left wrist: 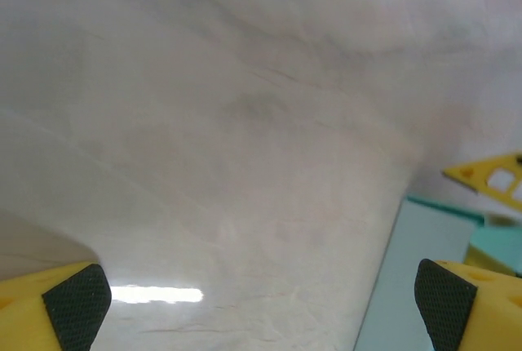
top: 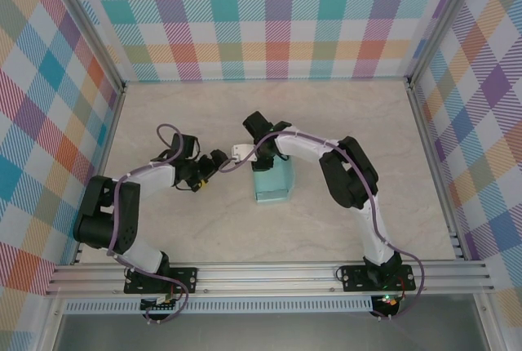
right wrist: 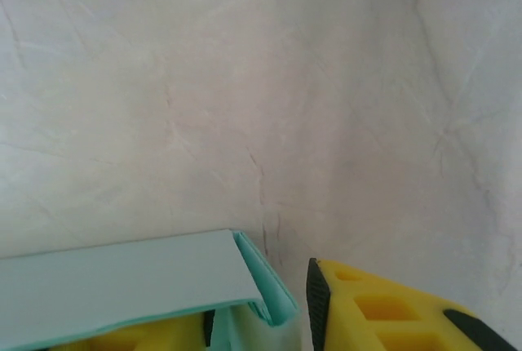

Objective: Fold the paper box

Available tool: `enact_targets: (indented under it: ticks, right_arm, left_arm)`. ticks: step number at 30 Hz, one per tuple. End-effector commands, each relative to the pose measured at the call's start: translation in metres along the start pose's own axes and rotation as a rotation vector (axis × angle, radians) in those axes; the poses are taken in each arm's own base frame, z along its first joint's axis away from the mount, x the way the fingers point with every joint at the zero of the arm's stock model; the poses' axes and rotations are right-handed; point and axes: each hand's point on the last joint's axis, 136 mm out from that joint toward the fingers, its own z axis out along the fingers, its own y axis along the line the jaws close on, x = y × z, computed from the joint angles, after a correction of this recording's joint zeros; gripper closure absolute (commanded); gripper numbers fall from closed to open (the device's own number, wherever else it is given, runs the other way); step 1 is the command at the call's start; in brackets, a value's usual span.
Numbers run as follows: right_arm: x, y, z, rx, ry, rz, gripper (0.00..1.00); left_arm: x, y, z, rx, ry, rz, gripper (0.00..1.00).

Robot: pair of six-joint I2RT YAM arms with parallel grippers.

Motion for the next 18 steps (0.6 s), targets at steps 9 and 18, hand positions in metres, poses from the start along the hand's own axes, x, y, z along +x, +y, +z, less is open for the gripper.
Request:
enact_targets:
  ticks: [9,18]
  right_arm:
    - [0.005,0.024,0.002,-0.087,0.028,-0.068,0.62]
    - [0.006,0.025,-0.002,-0.072,0.027,-0.122,0.82]
  left_arm:
    - [-0.006,0.078,-0.022,-0.268,-0.083,-0.148,0.0]
    - [-0.007,0.079,-0.028,-0.271,-0.112,-0.149,0.0]
